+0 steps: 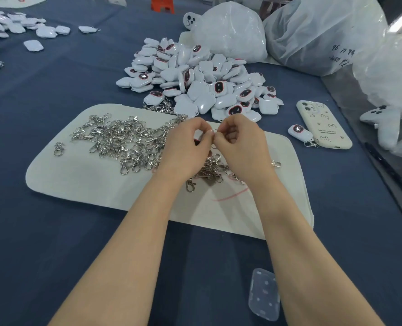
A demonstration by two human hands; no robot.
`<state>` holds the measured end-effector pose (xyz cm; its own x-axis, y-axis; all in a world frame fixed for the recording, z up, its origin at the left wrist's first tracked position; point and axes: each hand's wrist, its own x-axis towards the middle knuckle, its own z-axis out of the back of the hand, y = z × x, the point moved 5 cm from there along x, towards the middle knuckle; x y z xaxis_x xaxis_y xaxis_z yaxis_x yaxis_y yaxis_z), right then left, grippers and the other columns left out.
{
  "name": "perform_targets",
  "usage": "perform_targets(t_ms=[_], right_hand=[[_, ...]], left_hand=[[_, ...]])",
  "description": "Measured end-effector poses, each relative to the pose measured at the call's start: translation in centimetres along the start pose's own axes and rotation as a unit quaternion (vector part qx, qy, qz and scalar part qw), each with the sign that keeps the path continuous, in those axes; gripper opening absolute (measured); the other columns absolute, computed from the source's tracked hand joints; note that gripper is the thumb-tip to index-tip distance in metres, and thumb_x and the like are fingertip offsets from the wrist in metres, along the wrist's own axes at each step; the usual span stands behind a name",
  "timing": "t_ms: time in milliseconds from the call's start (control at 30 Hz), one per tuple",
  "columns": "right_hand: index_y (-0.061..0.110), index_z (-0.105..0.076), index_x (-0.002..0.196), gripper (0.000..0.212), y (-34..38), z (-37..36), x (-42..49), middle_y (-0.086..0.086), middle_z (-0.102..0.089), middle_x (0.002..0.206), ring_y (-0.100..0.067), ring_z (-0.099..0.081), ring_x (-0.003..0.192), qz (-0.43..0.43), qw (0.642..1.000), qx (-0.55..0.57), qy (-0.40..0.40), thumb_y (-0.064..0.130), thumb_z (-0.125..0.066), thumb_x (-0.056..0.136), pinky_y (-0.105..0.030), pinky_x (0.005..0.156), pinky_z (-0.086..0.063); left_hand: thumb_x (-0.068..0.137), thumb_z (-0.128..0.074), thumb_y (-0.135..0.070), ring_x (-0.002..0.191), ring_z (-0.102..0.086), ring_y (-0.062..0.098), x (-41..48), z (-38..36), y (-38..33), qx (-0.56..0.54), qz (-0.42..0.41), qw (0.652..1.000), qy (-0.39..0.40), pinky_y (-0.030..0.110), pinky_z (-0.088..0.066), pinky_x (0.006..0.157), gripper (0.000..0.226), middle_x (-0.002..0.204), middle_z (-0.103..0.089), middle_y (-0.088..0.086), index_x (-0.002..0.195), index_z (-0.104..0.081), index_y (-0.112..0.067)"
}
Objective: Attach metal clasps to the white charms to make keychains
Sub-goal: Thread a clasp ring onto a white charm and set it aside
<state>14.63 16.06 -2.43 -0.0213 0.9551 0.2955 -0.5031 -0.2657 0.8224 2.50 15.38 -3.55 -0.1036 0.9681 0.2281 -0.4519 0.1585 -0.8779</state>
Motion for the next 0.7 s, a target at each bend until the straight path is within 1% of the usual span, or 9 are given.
perform_targets(t_ms=[67, 133, 233, 267, 367, 467, 600, 700], right_hand=[[0.018, -0.054, 0.082, 0.013, 0.11, -0.66, -0.36, 0.014, -0.055, 0.071, -0.001, -0.051, 0.062, 0.003, 1.0, 0.004, -0.002, 0.007, -0.06, 0.083, -0.02, 0.067, -0.047], [0.019, -0.053, 0.085, 0.015, 0.14, -1.06, -0.75, 0.013, -0.055, 0.075, -0.001, -0.052, 0.066, 0.008, 1.0, 0.009, -0.009, 0.005, -0.059, 0.083, -0.021, 0.071, -0.047], [0.019, -0.053, 0.086, 0.015, 0.02, -1.04, -0.97, 0.009, -0.057, 0.08, -0.002, -0.052, 0.069, 0.009, 0.999, 0.02, -0.024, 0.005, -0.059, 0.085, -0.02, 0.072, -0.045], [0.019, -0.053, 0.085, 0.015, -0.02, -0.99, -0.97, 0.006, -0.059, 0.081, -0.003, -0.053, 0.069, 0.01, 0.999, 0.022, -0.027, 0.006, -0.06, 0.085, -0.02, 0.071, -0.045], [0.018, -0.053, 0.085, 0.014, 0.0, -0.96, -0.96, 0.001, -0.06, 0.084, -0.005, -0.053, 0.07, 0.023, 0.999, 0.024, -0.037, 0.006, -0.06, 0.087, -0.016, 0.069, -0.044], [0.018, -0.053, 0.087, 0.015, 0.03, -1.07, -0.92, 0.001, -0.059, 0.086, 0.0, -0.052, 0.07, 0.032, 0.999, 0.019, -0.038, 0.004, -0.058, 0.087, -0.01, 0.068, -0.042], [0.018, -0.053, 0.089, 0.013, -0.21, -1.13, -0.63, 0.002, -0.06, 0.086, 0.001, -0.053, 0.071, 0.024, 0.999, 0.024, -0.014, 0.006, -0.058, 0.089, -0.011, 0.069, -0.043], [0.017, -0.053, 0.09, 0.01, -0.28, -0.99, -0.33, 0.009, -0.057, 0.077, 0.002, -0.053, 0.065, 0.018, 0.999, 0.033, 0.026, 0.008, -0.059, 0.09, -0.013, 0.067, -0.044]], left_hand=[[0.092, -0.055, -0.015, 0.043, -0.051, -0.009, 0.05, 0.07, 0.05, 0.028, -0.008, 0.999, -0.022, 0.006, -0.033, 0.046, 0.014, 0.059, -0.055, -0.013, 0.08, -0.057, -0.02], [0.092, -0.055, -0.016, 0.044, -0.048, -0.008, 0.1, 0.11, 0.17, 0.033, -0.003, 0.999, -0.035, 0.006, -0.032, 0.047, 0.012, 0.061, -0.053, -0.014, 0.08, -0.057, -0.019], [0.093, -0.055, -0.017, 0.049, -0.049, -0.001, 0.15, -0.05, 0.37, 0.004, 0.02, 1.0, -0.024, 0.017, -0.038, 0.054, 0.012, 0.063, -0.056, -0.01, 0.082, -0.06, -0.019], [0.093, -0.055, -0.016, 0.048, -0.05, 0.001, 0.11, -0.08, 0.29, -0.019, 0.025, 0.999, -0.018, 0.018, -0.039, 0.053, 0.013, 0.062, -0.056, -0.009, 0.081, -0.059, -0.019], [0.093, -0.055, -0.009, 0.037, -0.051, -0.003, -0.05, 0.18, -0.13, -0.091, 0.034, 0.995, -0.013, 0.007, -0.035, 0.043, 0.022, 0.057, -0.054, -0.008, 0.075, -0.057, -0.02], [0.094, -0.055, -0.009, 0.037, -0.051, -0.002, -0.06, 0.23, -0.13, -0.101, 0.037, 0.994, -0.013, 0.008, -0.035, 0.042, 0.017, 0.056, -0.054, -0.007, 0.078, -0.058, -0.016], [0.094, -0.055, -0.011, 0.038, -0.051, -0.003, -0.05, 0.08, 0.08, -0.087, 0.036, 0.995, -0.019, 0.009, -0.036, 0.043, 0.014, 0.057, -0.055, -0.007, 0.081, -0.059, -0.014], [0.093, -0.056, -0.01, 0.039, -0.052, -0.004, -0.02, 0.36, 0.17, -0.103, 0.043, 0.994, -0.009, 0.007, -0.036, 0.043, 0.016, 0.056, -0.056, -0.007, 0.079, -0.06, -0.016]])
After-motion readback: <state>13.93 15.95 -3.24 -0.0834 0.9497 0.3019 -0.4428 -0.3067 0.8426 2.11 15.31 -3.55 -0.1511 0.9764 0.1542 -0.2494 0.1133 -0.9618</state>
